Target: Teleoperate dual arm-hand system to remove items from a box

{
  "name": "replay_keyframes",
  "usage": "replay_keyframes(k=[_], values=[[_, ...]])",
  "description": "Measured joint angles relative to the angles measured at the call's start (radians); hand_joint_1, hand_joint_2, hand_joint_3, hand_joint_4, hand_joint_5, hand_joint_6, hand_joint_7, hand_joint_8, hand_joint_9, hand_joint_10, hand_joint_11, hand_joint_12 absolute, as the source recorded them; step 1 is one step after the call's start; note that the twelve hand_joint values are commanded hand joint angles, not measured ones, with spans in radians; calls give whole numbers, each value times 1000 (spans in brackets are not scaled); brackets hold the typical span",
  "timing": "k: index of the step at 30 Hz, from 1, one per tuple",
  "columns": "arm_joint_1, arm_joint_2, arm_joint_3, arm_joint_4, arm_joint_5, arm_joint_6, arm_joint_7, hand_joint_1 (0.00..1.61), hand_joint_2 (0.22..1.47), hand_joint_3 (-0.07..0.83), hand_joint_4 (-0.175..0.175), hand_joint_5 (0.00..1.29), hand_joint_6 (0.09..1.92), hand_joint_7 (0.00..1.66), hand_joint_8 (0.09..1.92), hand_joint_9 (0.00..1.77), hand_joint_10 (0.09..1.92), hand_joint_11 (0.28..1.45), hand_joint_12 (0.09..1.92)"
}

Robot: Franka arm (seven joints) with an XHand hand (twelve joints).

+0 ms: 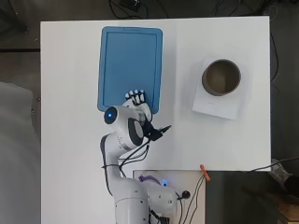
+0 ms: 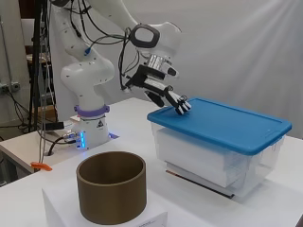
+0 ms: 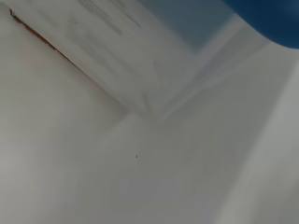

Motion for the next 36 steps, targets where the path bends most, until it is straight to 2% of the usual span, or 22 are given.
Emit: replay_keyframes(k=[2,5,6,7,8,9,10,11,13,15,16,18,20,22,24,25,26,27,29,30,32,36], values=[[8,-5,17,-32,-11,24,2,186,806,-3,-61,9,87,41,87,200,87,388,87],[31,-29,46,-85,-15,106,-23,432,892,4,-41,103,87,134,87,273,87,402,87],[44,-45,36,-116,-19,184,-48,561,931,7,-31,162,87,173,87,318,87,416,87],[54,-54,21,-136,-19,251,-74,734,1006,13,-8,319,87,317,87,487,87,507,87],[66,-68,-3,-161,-18,343,-109,982,1089,-1,-64,523,457,476,534,650,451,663,104],[76,-83,-21,-181,-21,415,-131,1147,1157,-10,-114,631,872,557,999,732,817,699,382],[83,-100,-36,-201,-27,485,-151,1240,1193,-9,-144,676,1139,607,1270,783,1040,672,636],[87,-110,-50,-213,-25,531,-176,1288,1212,-6,-160,680,1304,638,1409,810,1159,638,810],[94,-114,-62,-201,15,538,-232,1317,1238,2,-173,625,1496,660,1517,819,1263,602,973],[99,-114,-62,-149,58,466,-256,1294,1278,7,-109,532,1606,624,1602,782,1398,585,1056],[99,-116,-62,-118,71,426,-256,1286,1296,8,-102,493,1613,604,1641,763,1470,579,1081],[99,-131,-67,-36,103,343,-257,1236,1320,4,-139,492,1514,623,1710,760,1585,574,1181],[99,-155,-96,34,144,306,-274,1180,1305,-1,-146,613,1351,676,1719,835,1693,602,1377],[101,-168,-136,87,205,267,-309,1111,1332,10,-75,594,1449,639,1767,876,1835,644,1559],[102,-177,-168,133,261,212,-344,957,1325,4,42,615,1522,653,1884,907,1899,668,1649],[102,-177,-182,151,282,192,-364,1010,1329,3,-19,606,1474,652,1862,871,1911,644,1637],[102,-170,-190,164,293,185,-380,1055,1331,1,-52,595,1445,655,1807,814,1882,611,1590],[101,-153,-190,174,285,190,-379,1089,1335,1,-102,582,1487,637,1739,830,1890,612,1597],[94,-110,-186,205,246,205,-338,973,1331,0,-19,599,1523,679,1774,925,1911,651,1657],[86,-75,-185,255,223,198,-289,939,1328,0,10,607,1526,709,1807,971,1916,676,1681],[77,-19,-190,346,206,179,-224,914,1321,-1,40,623,1514,765,1819,1031,1909,709,1689],[57,186,-212,617,206,119,-167,906,1295,-1,83,663,1457,874,1655,1098,1803,740,1657]])
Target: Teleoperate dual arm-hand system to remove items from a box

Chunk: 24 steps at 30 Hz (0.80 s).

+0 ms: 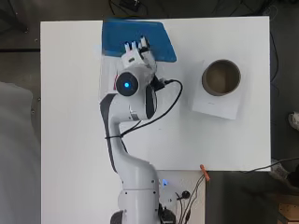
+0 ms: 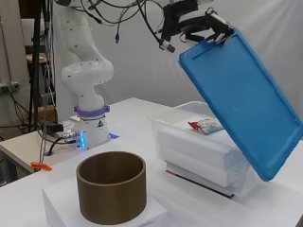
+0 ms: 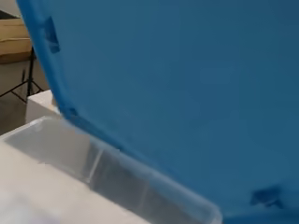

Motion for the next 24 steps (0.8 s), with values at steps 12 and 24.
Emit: replay_keyframes(k=[12,24], values=[[-38,951,-9,1441,73,-88,-331,898,1253,-2,170,720,1369,1016,1589,1274,1872,953,1865],[-50,678,176,712,309,-62,-1070,1225,1194,-1,-175,688,1246,992,1168,1238,1584,920,1860]])
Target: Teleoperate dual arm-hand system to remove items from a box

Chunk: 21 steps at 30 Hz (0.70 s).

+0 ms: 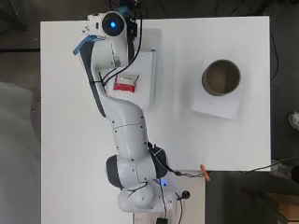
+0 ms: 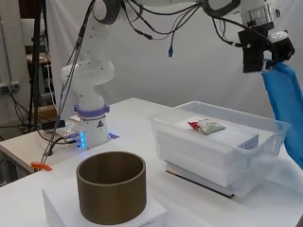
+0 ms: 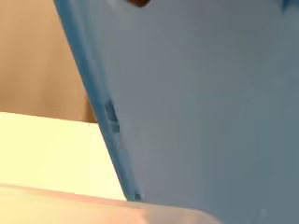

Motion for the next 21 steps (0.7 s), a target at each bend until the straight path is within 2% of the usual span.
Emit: replay_keyframes(k=[2,4,9,11,14,20,21], values=[[7,-74,34,-102,-13,-1,-4,1221,1192,0,-162,680,1299,1006,1099,1213,1579,887,1852],[12,-120,57,-145,-29,-1,-4,1218,1191,0,-151,679,1316,1007,1081,1190,1527,829,1788],[19,-184,96,-244,5,-3,-131,1220,1186,0,-148,691,1297,1014,1068,1188,1325,760,1671],[21,-244,102,-291,27,-28,-194,1219,1189,0,-150,686,1299,1008,1080,1193,1184,726,1608],[18,-324,96,-359,40,-80,-224,1218,1188,0,-146,688,1300,1010,1070,1209,998,690,1533],[-169,-305,202,-420,-36,-67,-201,1223,1181,-1,-153,699,1279,1023,1055,1228,947,695,1531],[-211,-285,227,-428,-39,-67,-208,883,1143,-5,-74,592,912,864,739,1080,683,634,1140]])
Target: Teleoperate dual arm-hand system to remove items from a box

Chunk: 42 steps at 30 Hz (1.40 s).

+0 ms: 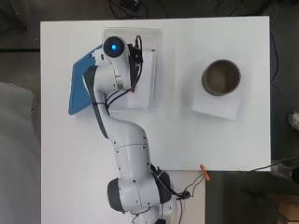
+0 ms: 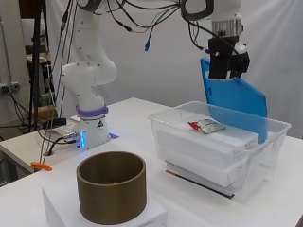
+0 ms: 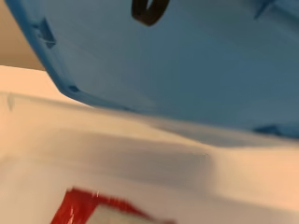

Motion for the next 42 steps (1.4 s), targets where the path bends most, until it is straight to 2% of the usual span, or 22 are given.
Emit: replay_keyframes(k=[1,2,3,4,7,10,13,15,19,22,23,26,29,33,38,42], values=[[-63,21,39,-4,-13,0,2,511,1003,-20,-15,388,533,588,427,809,399,545,709],[-139,39,88,-11,-33,2,14,267,885,-21,20,241,282,389,224,612,210,494,398],[-220,49,146,-15,-58,-2,37,131,809,-16,39,155,141,276,111,502,105,476,210],[-324,57,236,-19,-92,-9,85,62,768,-11,52,109,87,217,87,439,87,472,110],[-580,87,577,-29,-156,-10,250,5,744,0,70,80,87,179,87,366,87,479,87],[-704,64,952,-39,-155,3,327,26,798,10,65,132,87,199,87,358,87,477,87],[-695,56,1265,-24,-200,-20,396,72,817,6,38,127,87,188,87,301,87,451,87],[-661,64,1341,-2,-245,-57,502,64,823,3,4,174,87,367,87,454,87,489,87],[-581,101,1197,72,-309,-153,734,61,829,1,-20,212,87,455,87,545,87,527,87],[-518,142,913,165,-333,-235,914,48,850,3,-29,256,87,518,87,648,87,567,87],[-508,149,793,187,-329,-259,976,49,862,2,-50,279,87,616,87,772,87,623,87],[-506,125,540,181,-263,-297,1133,76,862,-3,-54,307,87,561,87,624,87,500,87],[-488,64,434,84,-184,-284,1244,119,884,1,-44,320,87,529,87,591,87,501,87],[-480,-41,392,-96,-117,-262,1236,148,907,8,-41,335,87,526,87,581,87,506,87],[-413,-157,276,-350,-69,-219,1192,197,871,-7,-56,185,87,316,87,426,87,478,87],[-402,-153,298,-432,-93,-130,1158,229,861,-6,-54,161,87,301,87,405,87,474,87]])
